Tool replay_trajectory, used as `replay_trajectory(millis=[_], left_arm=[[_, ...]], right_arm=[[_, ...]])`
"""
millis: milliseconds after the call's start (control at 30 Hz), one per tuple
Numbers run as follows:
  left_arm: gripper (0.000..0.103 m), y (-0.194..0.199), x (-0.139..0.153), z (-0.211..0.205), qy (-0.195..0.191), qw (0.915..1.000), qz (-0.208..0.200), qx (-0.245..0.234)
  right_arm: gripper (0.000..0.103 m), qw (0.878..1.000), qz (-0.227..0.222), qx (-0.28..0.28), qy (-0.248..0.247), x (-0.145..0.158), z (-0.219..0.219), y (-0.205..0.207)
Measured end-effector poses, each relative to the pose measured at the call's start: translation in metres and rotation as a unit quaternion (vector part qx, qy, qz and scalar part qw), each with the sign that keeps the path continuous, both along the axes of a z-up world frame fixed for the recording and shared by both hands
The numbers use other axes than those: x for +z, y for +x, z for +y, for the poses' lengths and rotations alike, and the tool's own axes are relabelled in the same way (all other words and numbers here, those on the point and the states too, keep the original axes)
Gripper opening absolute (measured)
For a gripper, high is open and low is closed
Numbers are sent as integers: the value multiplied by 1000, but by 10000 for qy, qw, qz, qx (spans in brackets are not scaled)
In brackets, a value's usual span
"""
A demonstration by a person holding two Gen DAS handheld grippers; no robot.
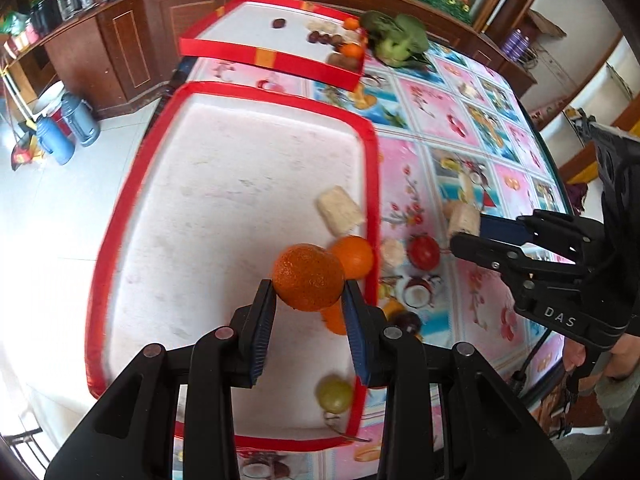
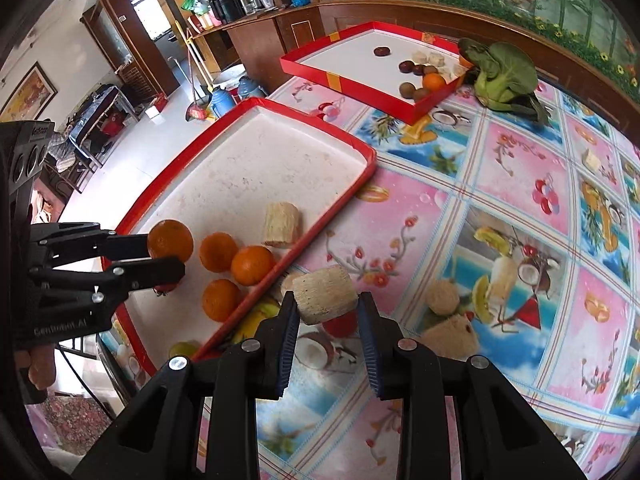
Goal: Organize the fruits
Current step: 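Lift the orange and beige piece and carry them over the white tray, then lower orange and beige piece into the white tray and open both tools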
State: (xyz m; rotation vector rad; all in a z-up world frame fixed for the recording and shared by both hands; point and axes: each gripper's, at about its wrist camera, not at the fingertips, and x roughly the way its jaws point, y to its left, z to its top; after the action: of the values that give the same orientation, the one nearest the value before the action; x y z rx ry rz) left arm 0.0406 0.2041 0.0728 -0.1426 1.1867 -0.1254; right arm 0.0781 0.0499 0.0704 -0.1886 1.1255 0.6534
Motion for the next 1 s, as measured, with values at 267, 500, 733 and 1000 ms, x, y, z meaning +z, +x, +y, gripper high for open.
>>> replay_trajectory(millis=[267, 500, 733, 1000], left_arm=[[32, 16, -10, 33, 110, 9993, 54, 353], [32, 27, -27, 45, 132, 9984, 202, 509], [32, 35, -38, 44, 115, 9985, 302, 451], [32, 42, -47, 46, 135, 9983, 385, 414]], right_arm=[[30, 9999, 106, 48, 47, -4, 26, 24], [30, 9993, 360, -63, 31, -19, 52, 52], [30, 9992, 372, 28, -112, -30, 76, 70], [30, 9990, 382, -1, -232, -45, 91, 86]])
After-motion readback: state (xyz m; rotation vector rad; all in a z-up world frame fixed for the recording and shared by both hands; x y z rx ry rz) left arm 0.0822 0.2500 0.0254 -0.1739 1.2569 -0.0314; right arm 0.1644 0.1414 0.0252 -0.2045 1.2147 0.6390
